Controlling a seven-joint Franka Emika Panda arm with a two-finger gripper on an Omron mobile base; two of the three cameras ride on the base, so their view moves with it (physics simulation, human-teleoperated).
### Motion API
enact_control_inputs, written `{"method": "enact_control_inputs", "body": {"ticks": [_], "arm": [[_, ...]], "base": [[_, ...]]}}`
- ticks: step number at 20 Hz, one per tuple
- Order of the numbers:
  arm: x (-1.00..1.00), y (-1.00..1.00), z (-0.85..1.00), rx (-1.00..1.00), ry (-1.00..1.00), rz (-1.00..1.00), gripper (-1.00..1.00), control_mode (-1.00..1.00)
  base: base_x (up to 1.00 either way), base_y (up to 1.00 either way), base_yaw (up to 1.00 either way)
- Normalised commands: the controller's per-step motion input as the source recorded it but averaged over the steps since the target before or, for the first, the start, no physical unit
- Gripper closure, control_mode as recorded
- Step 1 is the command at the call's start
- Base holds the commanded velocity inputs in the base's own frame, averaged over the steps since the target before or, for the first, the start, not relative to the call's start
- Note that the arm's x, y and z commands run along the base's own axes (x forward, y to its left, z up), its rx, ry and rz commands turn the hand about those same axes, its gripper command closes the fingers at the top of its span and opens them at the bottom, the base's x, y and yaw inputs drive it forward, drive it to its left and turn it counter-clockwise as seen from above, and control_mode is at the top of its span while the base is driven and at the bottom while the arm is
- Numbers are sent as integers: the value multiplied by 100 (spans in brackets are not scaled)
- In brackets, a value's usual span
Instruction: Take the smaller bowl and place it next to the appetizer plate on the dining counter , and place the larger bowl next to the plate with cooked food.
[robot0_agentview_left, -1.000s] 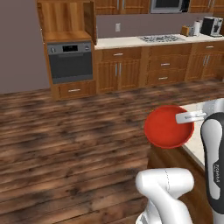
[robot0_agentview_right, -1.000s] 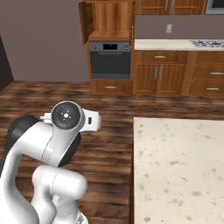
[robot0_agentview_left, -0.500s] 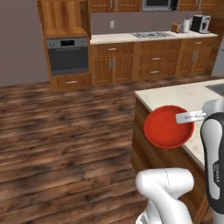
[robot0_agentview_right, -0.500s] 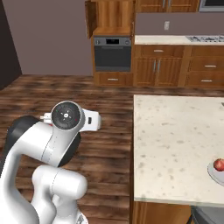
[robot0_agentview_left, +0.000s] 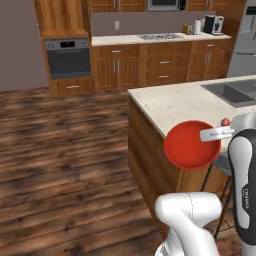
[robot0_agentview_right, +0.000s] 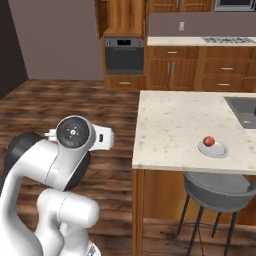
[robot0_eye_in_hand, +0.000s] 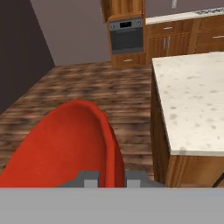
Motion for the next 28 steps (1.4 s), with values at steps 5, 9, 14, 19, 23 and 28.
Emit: {"method": "enact_control_inputs", "body": {"ticks": [5, 9, 14, 19, 23, 28], "arm": [[0, 0, 0, 0, 0, 0, 100, 100], [0, 0, 0, 0, 0, 0, 100, 100], [0, 0, 0, 0, 0, 0, 100, 100], [0, 0, 0, 0, 0, 0, 100, 100], [0, 0, 0, 0, 0, 0, 100, 100], [0, 0, 0, 0, 0, 0, 100, 100]], "base": [[-19, -100, 0], [0, -99, 0], [8, -94, 0], [25, -70, 0], [65, -24, 0], [83, -1, 0]]}}
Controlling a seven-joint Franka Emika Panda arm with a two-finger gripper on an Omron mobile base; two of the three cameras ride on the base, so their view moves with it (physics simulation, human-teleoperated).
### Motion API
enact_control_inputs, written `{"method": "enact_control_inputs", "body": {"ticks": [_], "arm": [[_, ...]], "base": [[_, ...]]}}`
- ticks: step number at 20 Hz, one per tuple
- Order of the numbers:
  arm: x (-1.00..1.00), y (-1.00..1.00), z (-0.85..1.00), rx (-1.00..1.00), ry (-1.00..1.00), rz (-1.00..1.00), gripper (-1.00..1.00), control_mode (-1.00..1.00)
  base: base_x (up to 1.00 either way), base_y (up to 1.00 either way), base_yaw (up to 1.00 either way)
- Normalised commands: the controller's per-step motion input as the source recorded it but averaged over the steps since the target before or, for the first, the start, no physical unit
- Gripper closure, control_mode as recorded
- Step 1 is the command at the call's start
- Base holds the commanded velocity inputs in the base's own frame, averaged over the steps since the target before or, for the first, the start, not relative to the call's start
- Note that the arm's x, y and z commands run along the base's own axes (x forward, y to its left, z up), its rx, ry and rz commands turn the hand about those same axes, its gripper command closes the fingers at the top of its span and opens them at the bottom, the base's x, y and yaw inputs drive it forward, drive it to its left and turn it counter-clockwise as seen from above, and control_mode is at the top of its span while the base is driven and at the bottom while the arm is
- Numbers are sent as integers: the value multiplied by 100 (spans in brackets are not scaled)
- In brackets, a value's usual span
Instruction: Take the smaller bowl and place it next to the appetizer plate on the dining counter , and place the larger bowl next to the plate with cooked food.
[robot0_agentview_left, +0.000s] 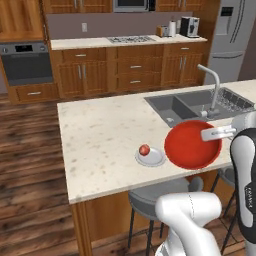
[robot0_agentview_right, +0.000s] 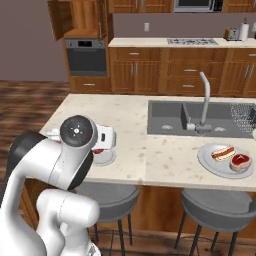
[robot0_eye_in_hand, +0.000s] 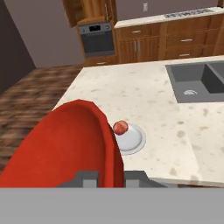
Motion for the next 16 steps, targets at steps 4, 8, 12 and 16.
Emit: {"method": "enact_control_inputs", "body": {"ticks": [4, 8, 12, 16], "arm": [[0, 0, 0, 0, 0, 0, 100, 100], [0, 0, 0, 0, 0, 0, 100, 100], [33, -53, -4, 0, 2, 0, 100, -100], [42, -66, -16, 0, 14, -2, 100, -100]], "base": [[74, -3, 0], [42, -20, 0], [0, 0, 0], [0, 0, 0]]}}
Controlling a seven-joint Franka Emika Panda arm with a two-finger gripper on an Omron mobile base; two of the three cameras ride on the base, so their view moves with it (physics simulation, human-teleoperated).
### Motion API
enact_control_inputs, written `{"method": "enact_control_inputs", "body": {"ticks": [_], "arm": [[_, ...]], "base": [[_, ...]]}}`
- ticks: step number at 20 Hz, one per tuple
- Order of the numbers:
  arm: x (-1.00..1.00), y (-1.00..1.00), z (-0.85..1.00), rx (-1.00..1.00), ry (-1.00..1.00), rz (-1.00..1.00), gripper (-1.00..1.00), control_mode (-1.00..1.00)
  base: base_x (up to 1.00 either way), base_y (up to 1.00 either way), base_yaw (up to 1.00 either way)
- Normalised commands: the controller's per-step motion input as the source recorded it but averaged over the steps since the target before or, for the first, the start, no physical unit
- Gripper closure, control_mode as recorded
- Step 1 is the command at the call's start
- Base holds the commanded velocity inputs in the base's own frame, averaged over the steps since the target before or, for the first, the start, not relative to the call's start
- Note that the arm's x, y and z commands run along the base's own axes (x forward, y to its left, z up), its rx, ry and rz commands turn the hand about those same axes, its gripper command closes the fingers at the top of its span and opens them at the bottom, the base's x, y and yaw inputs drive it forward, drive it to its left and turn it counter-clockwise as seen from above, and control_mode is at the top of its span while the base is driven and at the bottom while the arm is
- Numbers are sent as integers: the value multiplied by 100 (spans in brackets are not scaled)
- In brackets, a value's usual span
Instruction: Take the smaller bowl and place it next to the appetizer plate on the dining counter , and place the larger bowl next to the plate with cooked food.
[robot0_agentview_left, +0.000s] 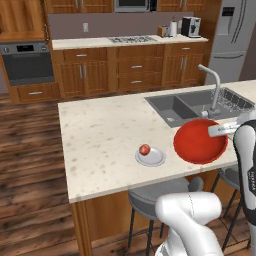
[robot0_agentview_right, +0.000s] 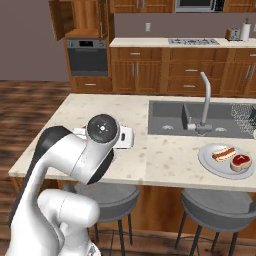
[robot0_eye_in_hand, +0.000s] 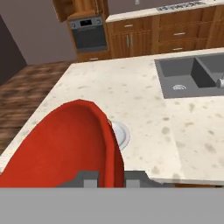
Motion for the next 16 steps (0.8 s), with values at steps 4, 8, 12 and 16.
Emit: {"method": "enact_control_inputs", "body": {"ticks": [4, 8, 12, 16], "arm": [[51, -54, -27, 1, 32, -8, 100, -100], [38, -33, -24, 7, 17, -3, 100, -100], [14, -14, -21, 9, 4, 0, 100, -100], [31, -7, -31, 4, 0, 0, 100, -100]], "base": [[0, 0, 0], [0, 0, 0], [0, 0, 0], [0, 0, 0]]}}
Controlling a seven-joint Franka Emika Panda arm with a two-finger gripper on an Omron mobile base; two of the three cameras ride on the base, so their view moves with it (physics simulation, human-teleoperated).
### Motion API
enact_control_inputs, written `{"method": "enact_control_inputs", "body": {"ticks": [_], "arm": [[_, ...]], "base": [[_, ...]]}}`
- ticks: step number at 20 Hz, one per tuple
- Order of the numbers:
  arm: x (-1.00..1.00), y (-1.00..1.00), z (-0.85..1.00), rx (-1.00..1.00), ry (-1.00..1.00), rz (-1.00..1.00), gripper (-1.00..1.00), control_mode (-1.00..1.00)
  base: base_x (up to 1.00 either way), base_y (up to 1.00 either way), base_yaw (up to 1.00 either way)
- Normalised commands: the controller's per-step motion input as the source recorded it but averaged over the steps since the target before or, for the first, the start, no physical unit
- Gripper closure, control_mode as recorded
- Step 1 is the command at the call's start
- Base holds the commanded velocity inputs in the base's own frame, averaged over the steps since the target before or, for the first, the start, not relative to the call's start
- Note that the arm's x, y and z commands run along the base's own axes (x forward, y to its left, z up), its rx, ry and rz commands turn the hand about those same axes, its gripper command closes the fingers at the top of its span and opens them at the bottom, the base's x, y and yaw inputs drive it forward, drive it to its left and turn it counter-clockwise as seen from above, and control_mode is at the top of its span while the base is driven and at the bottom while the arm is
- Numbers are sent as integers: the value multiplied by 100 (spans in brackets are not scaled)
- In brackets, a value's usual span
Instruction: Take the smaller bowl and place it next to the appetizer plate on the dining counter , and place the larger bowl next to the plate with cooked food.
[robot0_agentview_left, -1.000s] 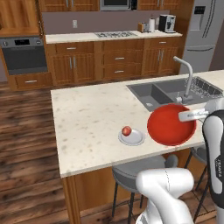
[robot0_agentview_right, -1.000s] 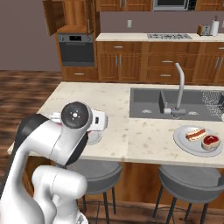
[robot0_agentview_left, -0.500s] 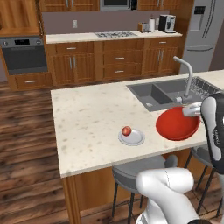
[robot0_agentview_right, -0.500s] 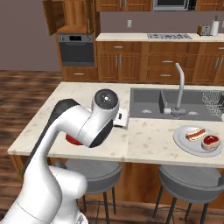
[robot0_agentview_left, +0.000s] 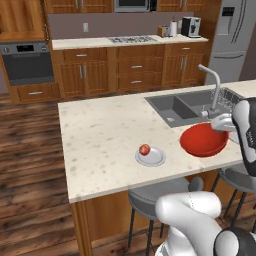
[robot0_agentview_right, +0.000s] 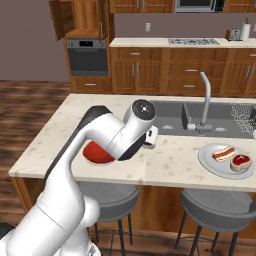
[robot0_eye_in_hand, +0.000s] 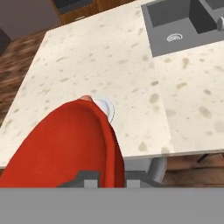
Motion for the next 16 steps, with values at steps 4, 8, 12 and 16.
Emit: {"method": "enact_control_inputs", "body": {"ticks": [4, 8, 12, 16], "arm": [[57, -1, -41, 0, 1, 0, 100, -100], [63, -1, -38, 0, 1, -1, 100, -100], [56, -6, -33, 0, 2, -2, 100, -100], [41, -18, -33, 0, 3, -2, 100, -100]], "base": [[0, 0, 0], [0, 0, 0], [0, 0, 0], [0, 0, 0]]}}
